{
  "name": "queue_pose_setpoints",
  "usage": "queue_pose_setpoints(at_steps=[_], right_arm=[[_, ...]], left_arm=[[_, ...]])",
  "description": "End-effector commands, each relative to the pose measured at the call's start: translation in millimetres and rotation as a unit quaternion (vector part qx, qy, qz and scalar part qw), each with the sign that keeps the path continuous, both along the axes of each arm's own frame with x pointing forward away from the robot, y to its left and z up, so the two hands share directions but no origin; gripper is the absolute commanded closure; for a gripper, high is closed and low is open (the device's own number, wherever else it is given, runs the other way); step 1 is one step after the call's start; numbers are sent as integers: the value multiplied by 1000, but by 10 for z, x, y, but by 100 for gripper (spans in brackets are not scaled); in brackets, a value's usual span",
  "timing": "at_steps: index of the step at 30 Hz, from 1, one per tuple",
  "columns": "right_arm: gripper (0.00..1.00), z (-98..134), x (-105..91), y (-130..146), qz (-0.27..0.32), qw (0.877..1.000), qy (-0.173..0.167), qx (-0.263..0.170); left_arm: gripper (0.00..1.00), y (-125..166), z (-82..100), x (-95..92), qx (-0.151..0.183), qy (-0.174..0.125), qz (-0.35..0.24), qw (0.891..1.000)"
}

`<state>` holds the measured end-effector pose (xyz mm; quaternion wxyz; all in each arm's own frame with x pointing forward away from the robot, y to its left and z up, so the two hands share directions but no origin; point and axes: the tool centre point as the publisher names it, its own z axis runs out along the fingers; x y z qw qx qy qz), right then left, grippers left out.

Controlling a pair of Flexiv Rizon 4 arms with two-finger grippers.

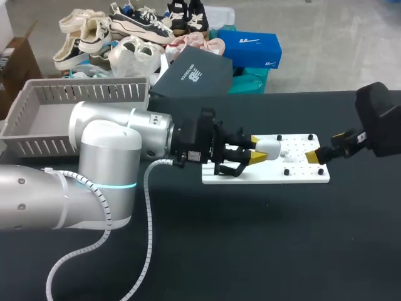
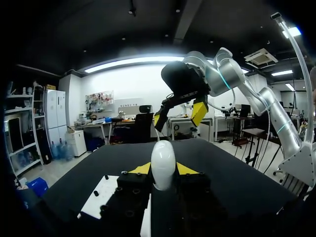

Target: Pick up each earbud case from the left stands, insert the matching earbuds, close the lid, and place the case in the box.

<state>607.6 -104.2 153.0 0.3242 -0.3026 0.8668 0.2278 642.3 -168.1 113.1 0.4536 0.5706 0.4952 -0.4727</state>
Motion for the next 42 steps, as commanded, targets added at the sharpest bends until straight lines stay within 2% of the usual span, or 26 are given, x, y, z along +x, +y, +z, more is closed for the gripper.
queue_pose_setpoints(at_steps=[1, 9, 24, 42], right_arm=[[0, -21, 3, 122, 3, 1000, 1, 0], [0, -54, 7, 339, 19, 1000, 2, -6], [0, -221, 267, 582, 11, 1000, 20, -12], [0, -232, 361, 609, 3, 1000, 22, -14]], left_arm=[[100, -16, -16, 30, -1, 0, -3, 1000], [100, -16, -16, 30, -1, 0, -3, 1000], [100, -16, -16, 30, -1, 0, -3, 1000], [100, -16, -16, 30, -1, 0, -3, 1000]])
